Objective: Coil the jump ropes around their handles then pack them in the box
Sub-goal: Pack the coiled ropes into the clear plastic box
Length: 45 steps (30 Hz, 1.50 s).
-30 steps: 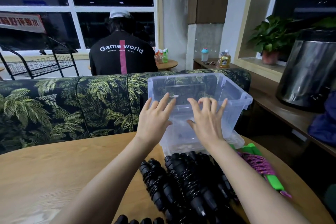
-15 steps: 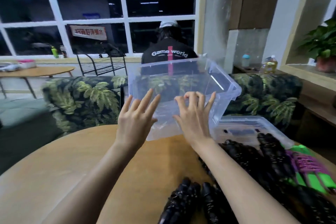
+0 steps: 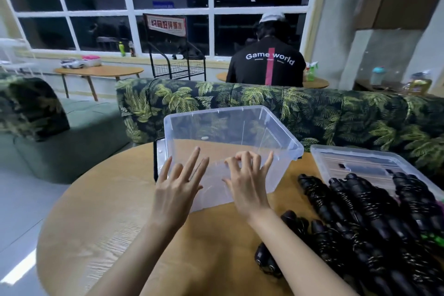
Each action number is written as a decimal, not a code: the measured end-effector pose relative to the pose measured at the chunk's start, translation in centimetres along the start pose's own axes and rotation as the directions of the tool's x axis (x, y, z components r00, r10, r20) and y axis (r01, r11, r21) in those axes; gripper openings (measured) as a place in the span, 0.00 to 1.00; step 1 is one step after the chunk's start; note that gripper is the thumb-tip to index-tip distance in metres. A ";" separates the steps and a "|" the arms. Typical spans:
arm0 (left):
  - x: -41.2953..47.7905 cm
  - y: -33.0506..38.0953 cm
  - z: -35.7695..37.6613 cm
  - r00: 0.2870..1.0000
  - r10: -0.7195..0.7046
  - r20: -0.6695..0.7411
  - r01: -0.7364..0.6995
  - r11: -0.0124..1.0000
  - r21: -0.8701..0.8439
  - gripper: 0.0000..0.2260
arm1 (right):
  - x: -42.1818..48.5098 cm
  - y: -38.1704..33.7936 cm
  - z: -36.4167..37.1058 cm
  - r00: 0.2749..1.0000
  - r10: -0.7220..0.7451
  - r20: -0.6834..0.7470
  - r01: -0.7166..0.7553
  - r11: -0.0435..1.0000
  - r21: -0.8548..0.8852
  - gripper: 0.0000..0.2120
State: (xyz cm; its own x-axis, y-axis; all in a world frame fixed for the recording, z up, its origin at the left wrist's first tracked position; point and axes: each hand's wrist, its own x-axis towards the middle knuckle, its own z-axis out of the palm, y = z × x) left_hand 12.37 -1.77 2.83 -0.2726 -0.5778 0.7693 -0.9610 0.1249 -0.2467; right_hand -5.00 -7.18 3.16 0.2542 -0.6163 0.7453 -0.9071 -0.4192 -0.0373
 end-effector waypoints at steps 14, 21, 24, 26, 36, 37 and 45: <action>0.9 2.7 -2.5 0.844 -0.490 0.218 0.536 0.782 -0.318 0.26 | -7.6 3.3 -1.9 0.991 -0.112 -0.071 0.128 0.948 0.292 0.17; 0.7 3.7 -1.6 0.826 -0.537 0.171 0.557 0.734 -0.388 0.34 | -9.5 6.0 -3.9 0.978 -0.123 0.166 0.051 0.921 0.387 0.31; 0.6 3.6 -0.7 0.844 -0.515 0.150 0.530 0.758 -0.380 0.33 | -11.9 5.5 -5.5 0.973 0.147 0.180 -0.170 0.978 0.123 0.29; 0.8 3.6 -0.2 0.845 -0.513 0.154 0.529 0.755 -0.388 0.33 | -13.1 4.6 -6.2 0.931 0.292 0.217 -0.277 0.956 -0.098 0.31; 1.9 2.6 0.7 0.843 -0.502 0.195 0.531 0.712 -0.459 0.33 | -13.3 1.7 -6.0 0.763 0.388 0.517 -0.349 0.921 -0.176 0.39; 2.0 2.5 0.8 0.842 -0.502 0.197 0.531 0.708 -0.466 0.33 | -13.3 1.5 -5.9 0.770 0.393 0.502 -0.366 0.917 -0.158 0.38; 2.2 2.2 0.6 0.860 -0.464 0.214 0.503 0.697 -0.511 0.29 | -14.2 2.3 -5.3 0.792 0.454 0.409 -0.421 0.890 -0.175 0.39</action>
State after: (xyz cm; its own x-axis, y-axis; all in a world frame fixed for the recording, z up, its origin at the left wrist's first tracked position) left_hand 9.72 -3.22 3.65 0.2210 -0.7271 0.6500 -0.8310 0.2085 0.5158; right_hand -12.49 4.09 -3.98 -0.0735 -0.9509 0.3007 -0.9731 0.0023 -0.2305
